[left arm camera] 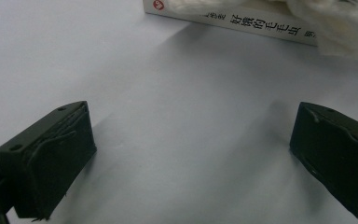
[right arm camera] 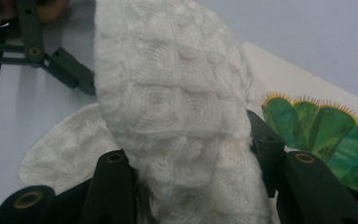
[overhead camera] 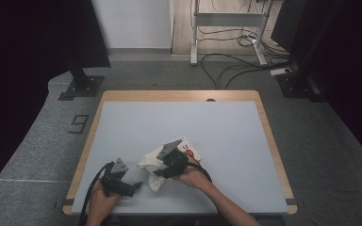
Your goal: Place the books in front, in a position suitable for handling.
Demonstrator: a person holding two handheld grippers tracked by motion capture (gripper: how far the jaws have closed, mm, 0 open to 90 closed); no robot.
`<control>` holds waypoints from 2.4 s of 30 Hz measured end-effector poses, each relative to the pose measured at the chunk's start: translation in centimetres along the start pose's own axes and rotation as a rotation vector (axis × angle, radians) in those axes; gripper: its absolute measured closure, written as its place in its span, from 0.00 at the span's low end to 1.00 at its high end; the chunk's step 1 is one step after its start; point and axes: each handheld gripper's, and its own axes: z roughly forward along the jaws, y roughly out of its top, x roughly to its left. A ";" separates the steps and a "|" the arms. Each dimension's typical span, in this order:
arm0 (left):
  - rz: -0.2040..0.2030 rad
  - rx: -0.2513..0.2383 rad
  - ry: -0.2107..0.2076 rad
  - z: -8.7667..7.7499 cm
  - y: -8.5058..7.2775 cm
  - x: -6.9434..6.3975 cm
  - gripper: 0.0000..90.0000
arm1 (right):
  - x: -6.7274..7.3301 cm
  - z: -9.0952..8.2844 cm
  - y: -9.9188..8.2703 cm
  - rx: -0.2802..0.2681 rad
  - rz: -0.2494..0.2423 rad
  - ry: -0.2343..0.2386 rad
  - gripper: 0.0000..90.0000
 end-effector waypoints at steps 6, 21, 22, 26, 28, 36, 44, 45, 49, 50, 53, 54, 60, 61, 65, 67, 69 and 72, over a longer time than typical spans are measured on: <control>-0.002 -0.001 0.001 0.0 0.0 0.0 0.00 | -0.6 0.6 0.6 -0.003 0.006 -0.008 0.60; -0.002 -0.001 0.002 0.0 0.0 0.0 0.00 | -1.2 0.9 1.0 -0.001 0.010 -0.033 0.61; -0.002 -0.001 0.002 0.0 0.0 0.0 0.00 | -1.2 0.9 1.0 -0.001 0.010 -0.033 0.61; -0.002 -0.001 0.003 0.0 0.0 0.0 0.00 | -1.6 0.6 0.7 -0.009 0.022 -0.040 0.62; -0.002 -0.001 0.002 0.0 0.0 0.0 0.00 | -1.6 0.6 0.6 -0.010 0.025 -0.042 0.62; -0.002 -0.001 0.003 0.0 0.0 0.0 0.00 | -2.3 0.0 0.1 -0.009 0.035 -0.058 0.62; -0.002 -0.001 0.003 0.0 0.0 0.0 0.00 | -3.1 -0.6 -0.4 -0.002 0.049 -0.090 0.62; -0.001 -0.001 0.003 0.0 0.0 0.0 0.00 | -3.4 -0.9 -0.7 -0.006 0.059 -0.098 0.62; -0.002 -0.001 0.003 0.0 0.0 0.0 0.00 | -3.9 -1.4 -1.2 -0.006 0.072 -0.116 0.62; -0.001 -0.001 0.003 0.0 0.0 0.0 0.00 | -4.1 -1.5 -1.3 -0.006 0.077 -0.121 0.62; -0.002 -0.001 0.003 0.0 0.0 0.0 0.00 | -4.3 -1.8 -1.5 -0.004 0.083 -0.134 0.62; -0.002 -0.001 0.003 0.0 0.0 0.0 0.00 | -4.7 -2.1 -1.8 -0.005 0.090 -0.147 0.62; -0.002 -0.001 0.004 0.0 0.0 0.0 0.00 | -5.4 -2.7 -2.3 0.001 0.102 -0.173 0.62; -0.002 -0.001 0.004 0.0 0.0 0.0 0.00 | -5.6 -2.9 -2.5 0.001 0.107 -0.183 0.62; -0.002 -0.001 0.004 0.0 0.0 0.0 0.00 | -6.1 -3.3 -2.9 0.001 0.116 -0.202 0.62; -0.002 -0.001 0.004 0.0 0.0 0.0 0.00 | -6.4 -3.5 -3.0 0.005 0.120 -0.212 0.62; -0.002 -0.001 0.004 0.0 0.0 0.0 0.00 | -6.5 -3.6 -3.1 0.005 0.121 -0.220 0.62; -0.002 -0.001 0.004 0.0 0.0 0.0 0.00 | -7.0 -4.0 -3.5 0.009 0.133 -0.240 0.62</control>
